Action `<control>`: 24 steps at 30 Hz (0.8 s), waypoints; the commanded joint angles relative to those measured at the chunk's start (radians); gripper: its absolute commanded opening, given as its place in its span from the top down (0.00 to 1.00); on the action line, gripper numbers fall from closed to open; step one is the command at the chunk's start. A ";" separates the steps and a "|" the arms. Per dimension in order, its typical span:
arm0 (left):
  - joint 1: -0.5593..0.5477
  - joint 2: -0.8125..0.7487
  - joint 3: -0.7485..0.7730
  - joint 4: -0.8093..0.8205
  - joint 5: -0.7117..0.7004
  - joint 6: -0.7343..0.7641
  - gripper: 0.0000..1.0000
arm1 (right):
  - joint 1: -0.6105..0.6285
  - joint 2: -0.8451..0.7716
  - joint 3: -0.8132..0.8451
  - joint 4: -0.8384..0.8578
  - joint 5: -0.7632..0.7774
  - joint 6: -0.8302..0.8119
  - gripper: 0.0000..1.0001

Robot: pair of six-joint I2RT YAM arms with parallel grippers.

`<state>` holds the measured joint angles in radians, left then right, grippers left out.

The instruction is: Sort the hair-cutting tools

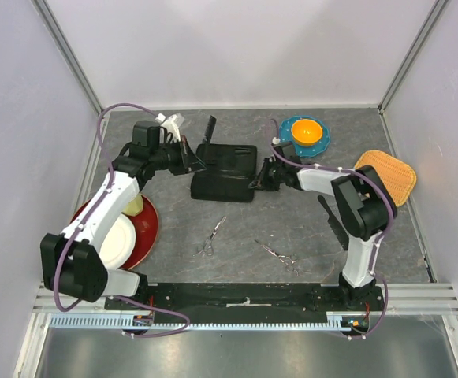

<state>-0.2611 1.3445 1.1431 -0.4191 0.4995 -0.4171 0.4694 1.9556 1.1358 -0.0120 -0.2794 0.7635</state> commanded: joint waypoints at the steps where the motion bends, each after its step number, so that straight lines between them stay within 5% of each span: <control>1: -0.001 0.042 -0.032 0.107 0.233 0.015 0.98 | -0.058 -0.093 -0.093 -0.161 0.042 -0.208 1.00; 8: -0.009 0.136 0.020 0.128 0.410 -0.005 0.98 | -0.095 -0.112 -0.084 -0.319 -0.073 -0.415 1.00; 14: -0.024 0.166 0.011 0.128 0.458 0.006 0.98 | -0.106 -0.049 -0.038 -0.459 0.069 -0.509 0.99; 17: -0.036 0.180 0.006 0.128 0.474 0.009 0.98 | -0.107 -0.063 -0.008 -0.451 0.071 -0.478 0.77; 18: -0.038 0.185 0.006 0.126 0.479 0.012 0.98 | -0.107 -0.078 0.002 -0.453 0.074 -0.466 0.55; 21: -0.043 0.183 0.010 0.111 0.490 0.026 0.98 | -0.107 -0.147 0.044 -0.457 0.083 -0.426 0.28; 24: -0.043 0.182 0.033 0.054 0.507 0.075 0.98 | -0.121 -0.236 0.119 -0.524 0.077 -0.426 0.15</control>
<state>-0.3012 1.5288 1.1202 -0.3359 0.9382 -0.4168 0.3645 1.8324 1.1641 -0.4099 -0.2611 0.3614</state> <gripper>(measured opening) 0.042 0.773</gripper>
